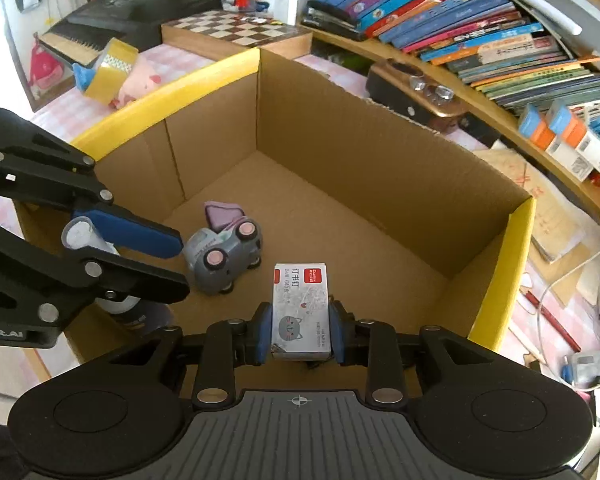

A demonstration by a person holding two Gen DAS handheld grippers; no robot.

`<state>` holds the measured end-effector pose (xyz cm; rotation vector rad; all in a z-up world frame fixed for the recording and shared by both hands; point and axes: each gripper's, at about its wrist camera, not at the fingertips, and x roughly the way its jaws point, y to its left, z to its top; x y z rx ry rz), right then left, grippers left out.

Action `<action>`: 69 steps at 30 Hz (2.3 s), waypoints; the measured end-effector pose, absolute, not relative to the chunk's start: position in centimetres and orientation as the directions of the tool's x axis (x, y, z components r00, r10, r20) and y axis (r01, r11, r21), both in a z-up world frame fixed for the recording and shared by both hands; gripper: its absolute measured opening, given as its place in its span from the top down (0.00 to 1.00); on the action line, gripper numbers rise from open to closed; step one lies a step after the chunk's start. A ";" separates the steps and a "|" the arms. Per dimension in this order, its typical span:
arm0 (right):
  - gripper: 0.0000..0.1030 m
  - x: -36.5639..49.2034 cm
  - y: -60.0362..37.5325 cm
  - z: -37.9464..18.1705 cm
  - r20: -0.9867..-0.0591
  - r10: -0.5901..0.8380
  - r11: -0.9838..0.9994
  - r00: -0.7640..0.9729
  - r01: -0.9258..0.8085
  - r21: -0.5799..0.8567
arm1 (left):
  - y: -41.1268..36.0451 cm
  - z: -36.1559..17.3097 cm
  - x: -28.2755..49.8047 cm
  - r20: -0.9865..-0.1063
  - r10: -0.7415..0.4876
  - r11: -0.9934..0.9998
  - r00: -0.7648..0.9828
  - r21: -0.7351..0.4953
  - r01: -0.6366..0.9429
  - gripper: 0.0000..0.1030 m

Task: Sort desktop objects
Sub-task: 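Drop the spray bottle and white-red box into the yellow box, opening both grippers, then withdraw both tools from the yellow box back toward the table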

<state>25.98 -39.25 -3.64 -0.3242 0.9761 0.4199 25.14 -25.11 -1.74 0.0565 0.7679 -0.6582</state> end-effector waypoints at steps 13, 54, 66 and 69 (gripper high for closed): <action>0.52 22.4 -40.6 -1.0 -0.740 0.194 0.956 0.644 -0.294 -0.006 | -22.8 2.5 22.0 -0.522 -0.540 0.826 0.660 -0.179 0.534 0.17; 0.04 3.6 -30.5 -0.1 -0.634 -0.183 0.954 0.752 0.291 0.070 | -8.5 0.9 7.3 -0.519 -0.415 0.909 0.747 -0.262 0.323 0.00; 0.02 1.8 -25.8 0.5 -0.618 -0.199 0.956 0.761 0.289 0.048 | -4.0 1.1 5.2 -0.524 -0.393 0.919 0.756 -0.252 0.303 0.00; 0.02 1.5 -24.3 0.5 -0.618 -0.191 0.962 0.763 0.270 0.036 | -3.1 1.0 4.7 -0.525 -0.392 0.920 0.756 -0.249 0.304 0.00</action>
